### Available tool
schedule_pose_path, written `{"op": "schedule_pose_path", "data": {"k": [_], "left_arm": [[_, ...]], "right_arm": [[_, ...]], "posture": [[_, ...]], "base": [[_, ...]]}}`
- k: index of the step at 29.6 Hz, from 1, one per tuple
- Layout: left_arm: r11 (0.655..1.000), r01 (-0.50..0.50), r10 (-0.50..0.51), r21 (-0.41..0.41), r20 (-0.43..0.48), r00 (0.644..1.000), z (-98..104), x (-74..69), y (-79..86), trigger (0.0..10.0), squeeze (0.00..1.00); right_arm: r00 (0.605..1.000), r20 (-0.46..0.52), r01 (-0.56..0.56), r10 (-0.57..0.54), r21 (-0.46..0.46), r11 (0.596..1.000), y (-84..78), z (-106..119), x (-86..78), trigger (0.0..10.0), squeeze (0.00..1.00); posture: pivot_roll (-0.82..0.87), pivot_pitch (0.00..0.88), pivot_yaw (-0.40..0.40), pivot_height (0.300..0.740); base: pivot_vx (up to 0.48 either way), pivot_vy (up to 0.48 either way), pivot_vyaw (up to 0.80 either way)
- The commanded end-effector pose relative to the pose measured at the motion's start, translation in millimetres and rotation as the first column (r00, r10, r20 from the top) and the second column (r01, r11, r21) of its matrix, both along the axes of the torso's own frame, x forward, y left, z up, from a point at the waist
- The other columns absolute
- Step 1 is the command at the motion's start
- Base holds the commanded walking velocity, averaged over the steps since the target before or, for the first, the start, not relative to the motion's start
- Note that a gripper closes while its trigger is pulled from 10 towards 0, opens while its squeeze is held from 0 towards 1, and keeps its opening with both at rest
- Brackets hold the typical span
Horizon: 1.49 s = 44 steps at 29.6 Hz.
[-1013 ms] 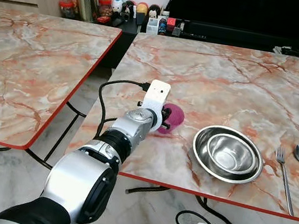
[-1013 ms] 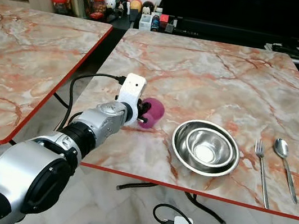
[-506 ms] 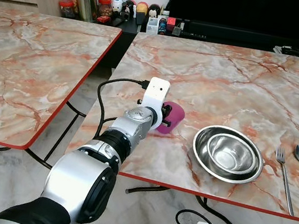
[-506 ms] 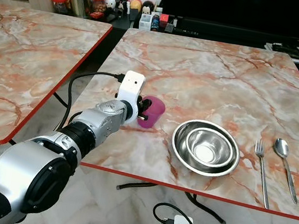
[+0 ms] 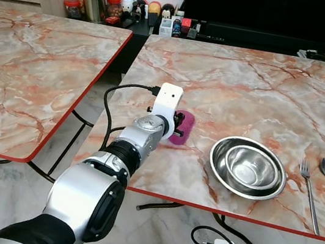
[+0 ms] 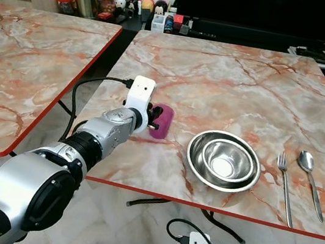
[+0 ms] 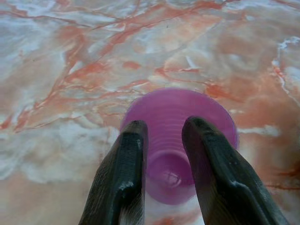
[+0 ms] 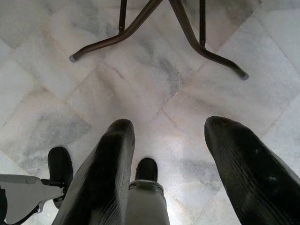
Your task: Setting the table
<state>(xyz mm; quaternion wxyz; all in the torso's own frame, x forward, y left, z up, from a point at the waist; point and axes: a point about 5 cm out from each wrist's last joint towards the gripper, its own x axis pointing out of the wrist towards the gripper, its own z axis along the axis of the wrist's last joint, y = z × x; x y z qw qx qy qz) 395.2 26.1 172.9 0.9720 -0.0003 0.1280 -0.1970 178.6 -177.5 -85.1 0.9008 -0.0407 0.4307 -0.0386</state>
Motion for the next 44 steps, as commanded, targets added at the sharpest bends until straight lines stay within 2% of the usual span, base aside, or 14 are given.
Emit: {"op": "schedule_pose_path", "data": {"k": [1,11,13,16,21,28,30,34,36,37,39,40,41,44], "left_arm": [[1.000,-0.001,-0.001,0.029,0.045,0.999,10.4,3.4,1.1,10.0,0.00],[1.000,-0.002,0.000,0.031,0.067,0.998,16.3,5.1,1.5,10.0,0.00],[1.000,-0.008,0.005,0.030,0.109,0.994,26.3,8.0,3.2,10.0,0.00],[1.000,-0.010,0.006,0.028,0.117,0.993,28.7,8.6,3.6,10.0,0.00],[1.000,-0.016,0.013,0.018,0.176,0.984,44.8,12.1,6.5,10.0,0.00],[0.999,-0.022,0.030,-0.032,0.269,0.963,61.4,13.5,10.1,10.0,0.00],[0.996,-0.018,0.047,-0.082,0.363,0.931,69.9,12.1,19.9,10.0,0.00],[0.995,-0.027,0.065,-0.097,0.410,0.910,69.6,10.4,28.8,10.0,0.00],[0.990,-0.096,0.134,-0.106,0.447,0.885,59.7,8.2,51.8,10.0,0.00],[0.990,-0.096,0.134,-0.106,0.447,0.885,59.7,8.2,51.8,10.0,0.00],[0.970,-0.148,0.224,-0.193,0.468,0.855,52.3,3.3,76.5,10.0,0.00],[0.970,-0.148,0.224,-0.193,0.468,0.855,52.3,3.3,76.5,10.0,0.00],[0.957,-0.162,0.262,-0.242,0.473,0.841,50.8,0.3,86.0,10.0,0.00],[0.940,-0.199,0.318,-0.279,0.495,0.809,46.3,-6.8,103.8,10.0,0.00]], "right_arm": [[1.000,0.000,0.002,-0.002,-0.001,1.000,-0.1,0.4,0.9,10.0,0.00],[1.000,0.001,0.001,-0.001,-0.001,1.000,0.3,0.5,1.3,10.0,0.00],[1.000,0.005,0.000,0.000,-0.002,1.000,-0.4,1.3,2.7,10.0,0.00],[1.000,0.006,0.000,0.000,-0.003,1.000,-0.5,1.4,3.0,10.0,0.00],[1.000,0.007,-0.006,0.006,-0.004,1.000,-0.5,1.9,4.1,10.0,0.00],[1.000,0.009,-0.010,0.010,-0.005,1.000,-0.7,2.5,5.4,10.0,0.00],[1.000,0.012,-0.007,0.007,-0.006,1.000,-1.3,2.9,6.0,10.0,0.00],[1.000,0.014,-0.006,0.006,-0.006,1.000,-1.4,3.0,6.1,10.0,0.00],[1.000,0.019,-0.004,0.004,-0.008,1.000,-1.6,3.1,5.8,10.0,0.00],[1.000,0.019,-0.004,0.004,-0.008,1.000,-1.6,3.1,5.8,10.0,0.00],[1.000,0.025,-0.003,0.004,-0.010,1.000,-1.2,3.1,5.5,10.0,0.00],[1.000,0.025,-0.003,0.004,-0.010,1.000,-1.2,3.1,5.5,10.0,0.00],[1.000,0.028,-0.002,0.003,-0.010,1.000,-1.0,3.1,5.3,10.0,0.00],[0.999,0.037,-0.001,0.002,-0.009,1.000,-0.9,3.5,5.5,10.0,0.00]], "posture": [[-0.03,0.000,0.024,0.736],[-0.03,0.000,0.025,0.736],[-0.03,0.000,0.019,0.736],[-0.03,0.000,0.019,0.736],[-0.02,0.000,0.013,0.736],[-0.02,0.000,0.010,0.736],[-0.02,0.000,0.013,0.736],[-0.02,0.000,0.014,0.736],[-0.02,0.000,0.015,0.736],[-0.02,0.000,0.015,0.736],[-0.02,0.000,0.017,0.736],[-0.02,0.000,0.017,0.736],[-0.02,0.000,0.020,0.736],[-0.02,0.000,0.017,0.736]], "base": [[0.000,0.000,0.00],[0.000,0.000,0.00],[0.000,0.000,0.00],[0.000,0.000,0.00],[0.000,0.000,0.00],[0.000,0.000,0.00],[0.000,0.000,0.00],[0.000,0.000,0.00],[0.000,0.000,0.00],[0.000,0.000,0.00],[0.000,0.000,0.00],[0.000,0.000,0.00],[0.000,0.000,0.00],[0.000,0.000,0.00]]}}
